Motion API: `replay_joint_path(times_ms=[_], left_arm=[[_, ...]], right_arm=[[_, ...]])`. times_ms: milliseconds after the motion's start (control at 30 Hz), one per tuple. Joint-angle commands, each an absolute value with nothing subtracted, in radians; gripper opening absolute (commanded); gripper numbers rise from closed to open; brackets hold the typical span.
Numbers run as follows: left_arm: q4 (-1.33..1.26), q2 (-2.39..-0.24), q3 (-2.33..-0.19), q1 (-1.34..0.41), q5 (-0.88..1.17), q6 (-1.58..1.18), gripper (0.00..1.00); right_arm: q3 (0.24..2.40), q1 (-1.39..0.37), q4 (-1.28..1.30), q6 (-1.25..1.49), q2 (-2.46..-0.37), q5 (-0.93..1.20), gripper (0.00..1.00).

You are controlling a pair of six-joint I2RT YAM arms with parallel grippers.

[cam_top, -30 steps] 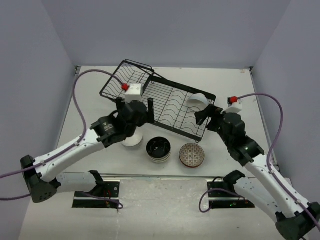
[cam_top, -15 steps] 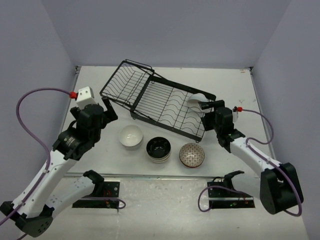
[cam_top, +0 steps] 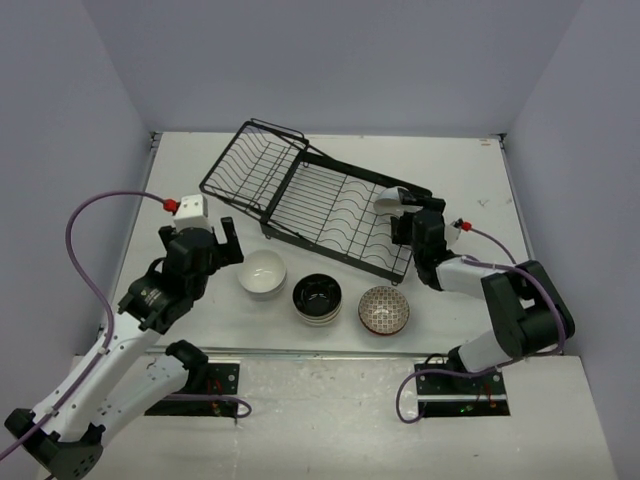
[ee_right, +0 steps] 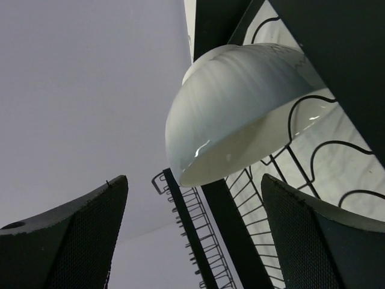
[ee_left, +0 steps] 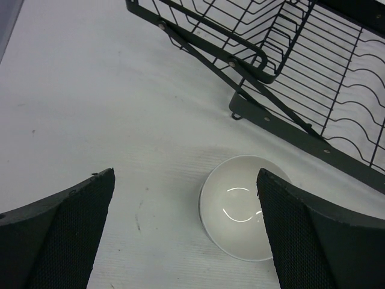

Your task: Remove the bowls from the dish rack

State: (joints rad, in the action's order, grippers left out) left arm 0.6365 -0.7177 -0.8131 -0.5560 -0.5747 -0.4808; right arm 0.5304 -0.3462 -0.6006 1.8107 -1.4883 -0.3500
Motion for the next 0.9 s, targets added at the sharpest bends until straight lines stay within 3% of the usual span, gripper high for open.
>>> replay_joint_path(times_ms=[0,167,667,867], left_arm=[[0.546,-0.713,-0.801,-0.546,-0.483,-0.428,1.00],[0.545,-0.718,-0.804,-0.545,-0.450,-0.417,1.00],[0.499,-0.701,-0.785,-0.526,-0.356,-0.370,1.00],[0.500,-0.693,-0.784,-0.522,-0.353,-0.365,1.00]], right_arm=[[0.598,-0.348,-0.629,1.844,-1.540,-0.425,0.91],[0.689,-0.348,-0.538,1.859,-1.600,-0.462,0.86],[0.792,-0.348,-0.514,1.703,-1.686,-0.514,0.30],[0.761,-0.348,-0.578,1.654,-1.701,-0.511,0.22]])
